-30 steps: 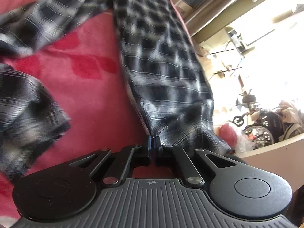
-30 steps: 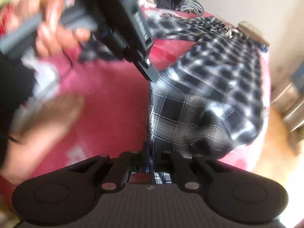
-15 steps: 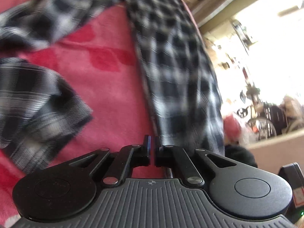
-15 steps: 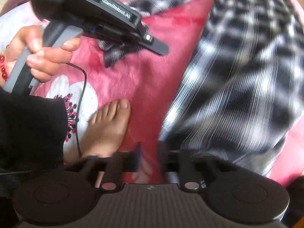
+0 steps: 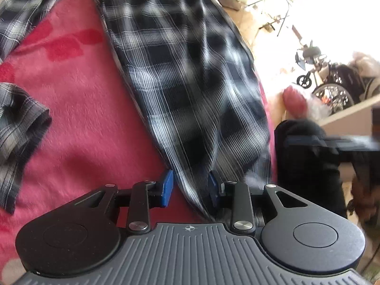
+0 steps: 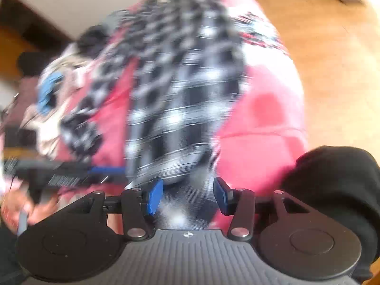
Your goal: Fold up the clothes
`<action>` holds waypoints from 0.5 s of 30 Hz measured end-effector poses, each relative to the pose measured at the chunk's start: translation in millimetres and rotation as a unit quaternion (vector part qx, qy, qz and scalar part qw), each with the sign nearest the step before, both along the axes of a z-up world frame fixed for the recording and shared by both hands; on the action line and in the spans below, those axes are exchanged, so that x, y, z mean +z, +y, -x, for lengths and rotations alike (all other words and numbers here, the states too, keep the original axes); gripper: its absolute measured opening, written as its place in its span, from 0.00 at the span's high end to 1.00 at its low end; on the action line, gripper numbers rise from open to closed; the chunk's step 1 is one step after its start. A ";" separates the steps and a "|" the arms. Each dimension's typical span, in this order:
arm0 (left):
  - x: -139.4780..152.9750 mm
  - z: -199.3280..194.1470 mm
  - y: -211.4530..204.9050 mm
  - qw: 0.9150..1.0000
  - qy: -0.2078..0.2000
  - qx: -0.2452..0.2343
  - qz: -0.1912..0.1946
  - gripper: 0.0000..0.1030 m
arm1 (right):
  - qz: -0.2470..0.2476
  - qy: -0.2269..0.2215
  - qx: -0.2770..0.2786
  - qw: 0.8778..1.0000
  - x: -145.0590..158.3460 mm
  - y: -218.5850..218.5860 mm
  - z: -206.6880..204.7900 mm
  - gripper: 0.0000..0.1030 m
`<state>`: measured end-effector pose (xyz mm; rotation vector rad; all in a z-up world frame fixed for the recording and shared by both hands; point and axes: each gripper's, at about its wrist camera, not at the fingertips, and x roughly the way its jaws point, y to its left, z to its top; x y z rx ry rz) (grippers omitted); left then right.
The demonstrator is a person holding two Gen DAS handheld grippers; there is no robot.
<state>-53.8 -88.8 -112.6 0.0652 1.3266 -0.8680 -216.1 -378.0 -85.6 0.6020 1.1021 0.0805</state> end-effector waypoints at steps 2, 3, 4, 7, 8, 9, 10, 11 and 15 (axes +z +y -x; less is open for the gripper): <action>6.6 8.3 1.0 1.000 -0.023 -0.010 -0.004 0.69 | 0.005 0.021 0.005 1.000 -7.9 -1.8 -6.9 0.51; 11.1 10.9 1.1 0.999 -0.035 -0.015 -0.001 0.69 | 0.008 0.031 0.014 0.999 -11.7 0.5 -9.1 0.51; 15.5 12.2 -0.1 0.999 -0.046 -0.020 0.007 0.69 | 0.006 0.038 0.022 0.999 -15.6 2.0 -10.0 0.52; 27.8 16.0 -6.4 0.995 -0.085 -0.041 0.027 0.69 | -0.019 0.058 0.030 0.998 -23.3 5.6 -4.2 0.53; 32.6 18.7 -9.9 0.992 -0.114 -0.042 0.026 0.69 | -0.038 0.068 0.022 0.997 -26.8 3.6 0.5 0.53; 37.4 21.9 -12.2 0.987 -0.148 -0.049 0.025 0.69 | -0.062 0.081 0.014 0.995 -31.1 1.9 6.1 0.54; 41.7 26.0 -15.1 0.981 -0.181 -0.068 0.023 0.69 | -0.085 0.094 0.007 0.992 -35.4 0.4 11.3 0.55; 44.9 30.7 -18.6 0.974 -0.209 -0.089 0.017 0.69 | -0.109 0.105 0.006 0.988 -39.2 -0.2 15.4 0.55; 44.2 57.5 -24.6 0.946 -0.259 -0.193 -0.001 0.69 | -0.174 0.138 0.008 0.975 -51.2 9.2 27.5 0.56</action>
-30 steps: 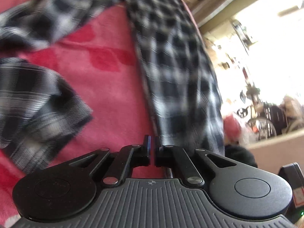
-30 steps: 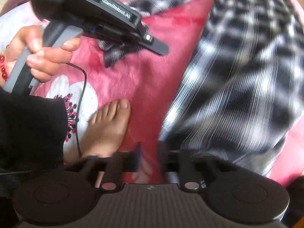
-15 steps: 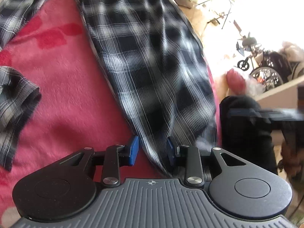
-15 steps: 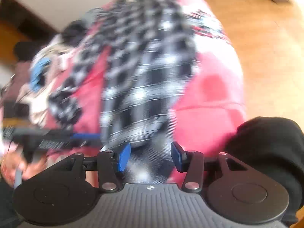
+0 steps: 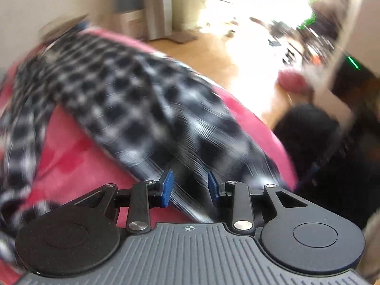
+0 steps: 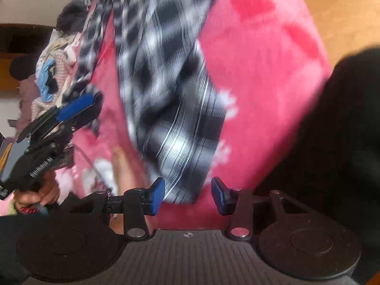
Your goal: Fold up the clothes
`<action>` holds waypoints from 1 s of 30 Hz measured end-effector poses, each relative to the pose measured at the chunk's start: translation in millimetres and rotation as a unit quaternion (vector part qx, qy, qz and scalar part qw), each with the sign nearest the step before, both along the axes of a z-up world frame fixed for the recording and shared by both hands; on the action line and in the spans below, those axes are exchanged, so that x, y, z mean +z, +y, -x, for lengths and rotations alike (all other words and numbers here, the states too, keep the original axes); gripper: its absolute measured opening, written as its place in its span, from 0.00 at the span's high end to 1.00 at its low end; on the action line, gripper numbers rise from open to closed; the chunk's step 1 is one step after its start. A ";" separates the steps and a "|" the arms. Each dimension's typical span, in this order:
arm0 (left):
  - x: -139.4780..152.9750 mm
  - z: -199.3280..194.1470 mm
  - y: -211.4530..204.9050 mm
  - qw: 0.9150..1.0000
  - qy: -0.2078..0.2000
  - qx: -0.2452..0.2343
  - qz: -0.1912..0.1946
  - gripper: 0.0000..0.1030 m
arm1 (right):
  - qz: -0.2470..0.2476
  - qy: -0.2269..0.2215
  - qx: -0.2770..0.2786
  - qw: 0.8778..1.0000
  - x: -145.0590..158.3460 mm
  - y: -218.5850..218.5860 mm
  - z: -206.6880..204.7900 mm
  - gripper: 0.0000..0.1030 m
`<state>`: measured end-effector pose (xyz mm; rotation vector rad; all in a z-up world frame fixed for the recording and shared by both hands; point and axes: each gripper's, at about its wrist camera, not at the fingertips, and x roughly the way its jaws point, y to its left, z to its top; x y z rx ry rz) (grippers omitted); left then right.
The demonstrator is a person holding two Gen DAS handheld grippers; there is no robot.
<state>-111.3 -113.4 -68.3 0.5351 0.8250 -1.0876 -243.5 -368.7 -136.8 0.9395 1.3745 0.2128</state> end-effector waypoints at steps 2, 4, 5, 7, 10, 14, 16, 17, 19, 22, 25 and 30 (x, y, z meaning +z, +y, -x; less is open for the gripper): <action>-4.3 20.7 -3.1 0.997 -0.017 -0.068 -0.027 0.69 | -0.014 0.006 -0.003 1.000 -5.3 2.7 -4.4 0.55; -9.0 43.7 -2.5 0.990 -0.045 -0.131 -0.041 0.69 | -0.024 0.007 -0.012 1.000 -10.3 4.4 -9.8 0.56; -11.3 53.5 -2.4 0.985 -0.056 -0.158 -0.047 0.69 | -0.028 0.003 -0.016 0.999 -11.3 4.4 -12.6 0.63; -16.2 66.0 -3.3 0.978 -0.071 -0.189 -0.053 0.69 | -0.034 -0.005 -0.023 0.999 -12.7 3.0 -17.7 0.74; -25.8 79.6 -4.9 0.968 -0.100 -0.223 -0.063 0.69 | -0.037 -0.019 -0.026 0.999 -10.7 2.5 -26.7 0.83; -34.5 91.9 -7.4 0.955 -0.141 -0.252 -0.063 0.69 | -0.048 -0.027 -0.028 0.998 -3.7 0.4 -32.1 0.83; -35.8 95.8 -10.0 0.950 -0.160 -0.264 -0.057 0.69 | -0.054 -0.021 -0.035 0.998 -2.5 -1.9 -32.0 0.83; -34.3 96.8 -8.7 0.947 -0.168 -0.270 -0.053 0.69 | -0.059 -0.017 -0.041 0.997 -2.8 -3.0 -32.0 0.83; -38.1 97.3 -14.4 0.944 -0.184 -0.270 -0.050 0.69 | -0.071 -0.010 -0.055 0.996 -3.7 -5.3 -31.7 0.83; -40.8 91.4 -17.7 0.947 -0.202 -0.248 -0.036 0.72 | -0.078 -0.012 -0.081 0.994 -3.9 -9.0 -30.4 0.82; -33.4 72.5 -16.0 0.966 -0.160 -0.202 -0.008 0.96 | -0.099 -0.030 -0.104 0.989 -0.1 -13.3 -28.8 0.81; -19.6 32.2 -4.6 0.992 -0.082 -0.095 0.034 0.98 | -0.110 -0.083 -0.142 0.980 14.9 -27.8 -28.7 0.74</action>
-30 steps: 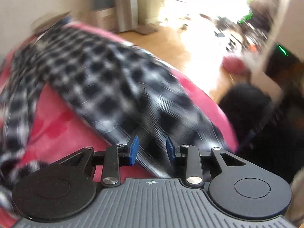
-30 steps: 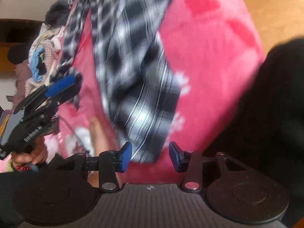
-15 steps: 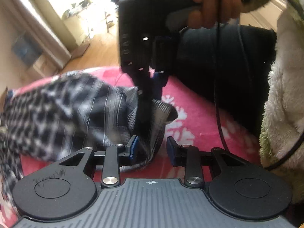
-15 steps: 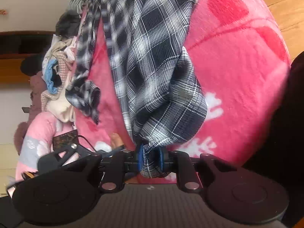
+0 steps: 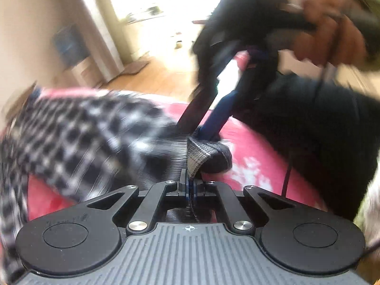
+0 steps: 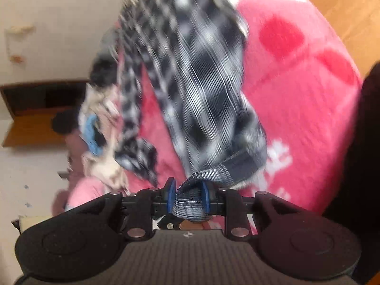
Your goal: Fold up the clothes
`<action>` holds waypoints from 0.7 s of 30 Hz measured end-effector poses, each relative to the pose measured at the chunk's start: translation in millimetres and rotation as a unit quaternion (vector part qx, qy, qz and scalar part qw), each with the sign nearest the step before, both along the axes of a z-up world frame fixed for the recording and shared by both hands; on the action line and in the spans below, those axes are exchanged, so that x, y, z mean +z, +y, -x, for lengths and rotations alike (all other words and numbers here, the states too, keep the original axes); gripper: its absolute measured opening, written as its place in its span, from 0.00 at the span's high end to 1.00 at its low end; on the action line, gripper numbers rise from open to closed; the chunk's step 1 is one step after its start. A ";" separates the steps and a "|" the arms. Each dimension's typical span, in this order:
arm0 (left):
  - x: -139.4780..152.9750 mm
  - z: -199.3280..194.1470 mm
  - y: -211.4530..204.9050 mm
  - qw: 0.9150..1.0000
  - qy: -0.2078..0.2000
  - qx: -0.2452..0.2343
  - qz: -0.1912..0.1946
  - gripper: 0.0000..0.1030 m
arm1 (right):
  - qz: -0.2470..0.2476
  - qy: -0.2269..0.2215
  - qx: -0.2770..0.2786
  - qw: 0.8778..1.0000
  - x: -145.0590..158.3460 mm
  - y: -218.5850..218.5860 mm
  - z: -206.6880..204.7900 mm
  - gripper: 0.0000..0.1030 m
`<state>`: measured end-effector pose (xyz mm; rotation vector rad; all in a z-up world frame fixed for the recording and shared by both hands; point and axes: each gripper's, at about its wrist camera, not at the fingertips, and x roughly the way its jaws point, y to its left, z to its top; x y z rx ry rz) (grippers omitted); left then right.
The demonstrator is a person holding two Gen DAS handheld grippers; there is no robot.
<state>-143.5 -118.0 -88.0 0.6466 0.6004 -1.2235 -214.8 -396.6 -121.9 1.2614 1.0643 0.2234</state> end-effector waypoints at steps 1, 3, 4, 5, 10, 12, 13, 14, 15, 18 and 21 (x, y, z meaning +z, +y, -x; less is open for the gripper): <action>2.8 -12.5 3.8 0.999 0.026 0.031 0.011 0.98 | 0.001 -0.011 -0.015 1.000 4.3 -6.3 0.7 0.74; 8.2 -36.6 18.3 0.991 0.082 0.101 0.036 0.98 | 0.014 -0.026 -0.045 0.999 11.4 -21.1 2.5 0.73; 8.7 -51.7 25.9 0.983 0.111 0.140 0.047 0.98 | 0.026 -0.025 -0.053 0.998 13.2 -27.0 2.7 0.73; 7.7 -65.1 33.0 0.974 0.136 0.173 0.054 0.98 | 0.041 -0.024 -0.058 0.997 15.2 -32.1 2.5 0.73; 3.4 -106.1 59.5 0.935 0.216 0.271 0.076 0.99 | 0.224 -0.059 0.037 0.972 40.2 -13.2 -9.6 0.73; 5.5 -112.2 68.7 0.923 0.234 0.291 0.089 0.99 | 0.308 -0.101 0.104 0.940 53.4 13.3 -12.5 0.73; 6.4 -113.7 73.5 0.917 0.243 0.299 0.097 0.99 | 0.348 -0.125 0.137 0.919 59.9 27.6 -12.9 0.73; 7.0 -115.4 77.6 0.912 0.252 0.307 0.104 0.99 | 0.390 -0.154 0.167 0.893 66.3 43.6 -12.7 0.71; 6.9 -116.5 80.1 0.908 0.258 0.312 0.107 0.99 | 0.427 -0.179 0.188 0.866 70.1 56.7 -10.4 0.66; 4.9 -114.0 85.6 0.903 0.264 0.320 0.108 0.99 | 0.501 -0.241 0.234 0.797 77.8 90.7 -7.6 0.58; 2.5 -115.8 87.8 0.900 0.268 0.327 0.110 0.99 | 0.541 -0.265 0.270 0.751 71.4 118.2 -13.9 0.58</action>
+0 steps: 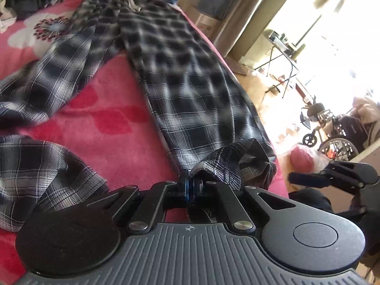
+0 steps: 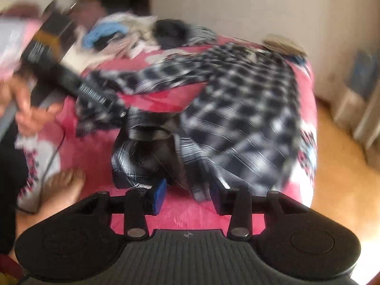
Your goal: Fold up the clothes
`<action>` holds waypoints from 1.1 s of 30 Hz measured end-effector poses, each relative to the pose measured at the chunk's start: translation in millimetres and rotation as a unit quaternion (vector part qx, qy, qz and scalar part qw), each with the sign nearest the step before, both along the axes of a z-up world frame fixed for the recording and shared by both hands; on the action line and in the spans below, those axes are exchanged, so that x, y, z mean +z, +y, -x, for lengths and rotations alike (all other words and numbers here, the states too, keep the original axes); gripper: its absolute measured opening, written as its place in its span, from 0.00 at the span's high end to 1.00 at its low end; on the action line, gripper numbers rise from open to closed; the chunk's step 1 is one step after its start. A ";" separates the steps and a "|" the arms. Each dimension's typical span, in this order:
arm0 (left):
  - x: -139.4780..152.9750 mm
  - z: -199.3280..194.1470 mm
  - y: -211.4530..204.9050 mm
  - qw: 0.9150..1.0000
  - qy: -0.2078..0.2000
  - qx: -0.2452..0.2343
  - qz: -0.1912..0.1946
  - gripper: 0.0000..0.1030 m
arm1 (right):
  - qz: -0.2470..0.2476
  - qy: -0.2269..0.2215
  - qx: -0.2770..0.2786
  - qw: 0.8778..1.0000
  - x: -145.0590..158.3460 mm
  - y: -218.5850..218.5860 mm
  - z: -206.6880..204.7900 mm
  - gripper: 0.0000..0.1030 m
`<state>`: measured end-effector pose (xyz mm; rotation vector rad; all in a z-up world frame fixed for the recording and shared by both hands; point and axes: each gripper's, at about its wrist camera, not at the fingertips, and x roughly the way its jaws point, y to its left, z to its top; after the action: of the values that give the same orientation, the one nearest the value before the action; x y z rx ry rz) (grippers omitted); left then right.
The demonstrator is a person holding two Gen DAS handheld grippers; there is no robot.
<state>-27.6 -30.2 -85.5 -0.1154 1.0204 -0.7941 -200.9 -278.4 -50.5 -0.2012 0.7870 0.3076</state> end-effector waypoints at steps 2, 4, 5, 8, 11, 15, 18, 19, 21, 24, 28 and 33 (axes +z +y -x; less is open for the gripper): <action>-3.4 -9.2 -1.9 1.000 0.002 0.003 0.004 0.99 | 0.038 -0.003 0.006 0.999 -9.6 10.3 -4.6 0.59; -4.2 -10.9 -1.0 1.000 0.002 0.004 0.008 0.99 | 0.053 -0.001 -0.001 0.999 -18.4 13.4 -8.1 0.59; -4.6 -11.4 -0.4 1.000 0.003 0.004 0.009 0.99 | 0.057 0.000 -0.006 0.998 -22.6 13.8 -10.1 0.60; -7.1 -15.2 -0.2 1.000 0.004 0.006 0.007 0.99 | 0.072 -0.008 -0.015 0.997 -33.0 13.0 -14.3 0.62; -7.3 -18.2 2.6 1.000 0.001 0.009 0.008 0.99 | 0.089 -0.017 -0.017 0.996 -36.2 11.4 -17.2 0.75; -5.1 -19.2 7.5 1.000 -0.004 0.010 0.015 0.99 | 0.114 -0.034 -0.006 0.993 -30.5 9.2 -11.6 0.92; -2.7 -17.1 8.4 1.000 -0.009 -0.005 0.022 0.99 | 0.133 -0.050 0.001 0.990 -24.9 8.0 -4.6 0.98; -1.6 -16.2 8.6 1.000 -0.010 -0.013 0.025 0.99 | 0.130 -0.049 0.003 0.990 -21.7 5.8 -4.4 0.99; 3.5 -12.8 9.5 0.998 -0.013 -0.038 0.037 0.99 | 0.118 -0.043 0.015 0.992 -11.0 -0.1 -1.7 0.99; 15.9 -2.9 9.6 0.994 -0.027 -0.093 0.051 0.99 | 0.097 -0.028 0.059 0.993 10.8 -9.6 11.2 0.99; 32.8 20.9 2.1 0.979 -0.059 -0.190 0.041 0.99 | 0.089 0.012 0.176 0.980 41.2 -22.6 43.1 0.99; 36.3 63.8 -18.6 0.939 -0.107 -0.327 -0.019 0.99 | 0.119 0.083 0.299 0.943 53.9 -24.8 72.1 0.99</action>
<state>-91.4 -48.8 -49.2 0.3580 0.8662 -1.3575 -273.0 -303.2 3.4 -0.6539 0.9190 0.8133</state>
